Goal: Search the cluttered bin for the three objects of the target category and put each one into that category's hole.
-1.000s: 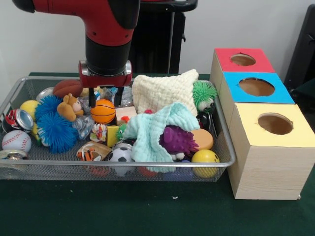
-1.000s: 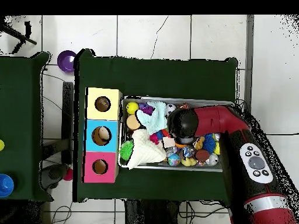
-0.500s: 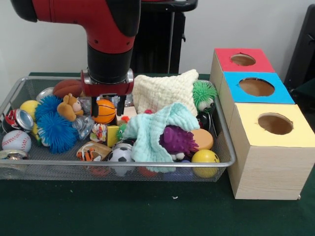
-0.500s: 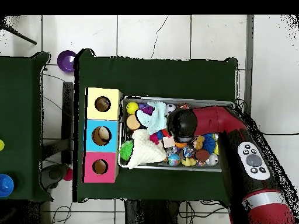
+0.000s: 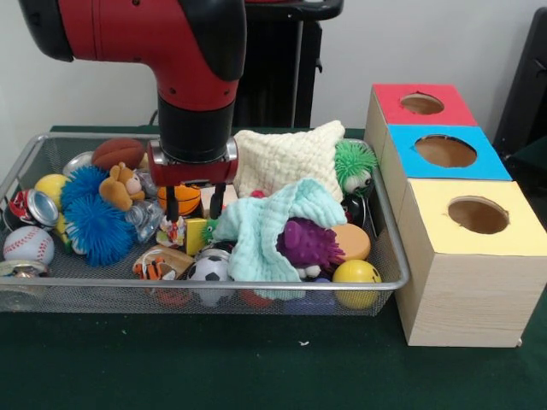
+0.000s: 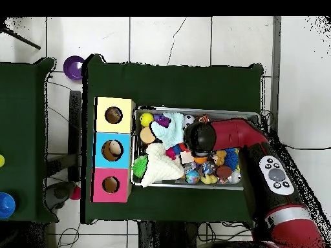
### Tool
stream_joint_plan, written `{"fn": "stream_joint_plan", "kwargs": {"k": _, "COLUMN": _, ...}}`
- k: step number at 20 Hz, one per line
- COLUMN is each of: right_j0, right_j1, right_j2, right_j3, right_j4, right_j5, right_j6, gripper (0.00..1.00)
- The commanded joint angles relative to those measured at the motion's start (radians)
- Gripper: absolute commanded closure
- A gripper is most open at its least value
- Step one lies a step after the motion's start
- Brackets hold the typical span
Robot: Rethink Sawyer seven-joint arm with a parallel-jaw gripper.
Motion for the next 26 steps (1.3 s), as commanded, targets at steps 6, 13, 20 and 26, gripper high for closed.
{"fn": "stream_joint_plan", "kwargs": {"k": 6, "right_j0": -0.003, "right_j1": 0.033, "right_j2": -0.032, "right_j3": -0.042, "right_j4": -0.126, "right_j5": 0.029, "right_j6": -0.165, "gripper": 0.00}}
{"fn": "stream_joint_plan", "kwargs": {"k": 13, "right_j0": -0.012, "right_j1": 0.036, "right_j2": -0.021, "right_j3": -0.036, "right_j4": -0.142, "right_j5": 0.016, "right_j6": -0.170, "gripper": 0.00}}
{"fn": "stream_joint_plan", "kwargs": {"k": 20, "right_j0": -0.002, "right_j1": 0.066, "right_j2": -0.024, "right_j3": -0.060, "right_j4": -0.134, "right_j5": 0.007, "right_j6": -0.128, "gripper": 0.00}}
{"fn": "stream_joint_plan", "kwargs": {"k": 26, "right_j0": 0.003, "right_j1": 0.071, "right_j2": -0.033, "right_j3": -0.065, "right_j4": -0.130, "right_j5": 0.020, "right_j6": -0.118, "gripper": 0.00}}
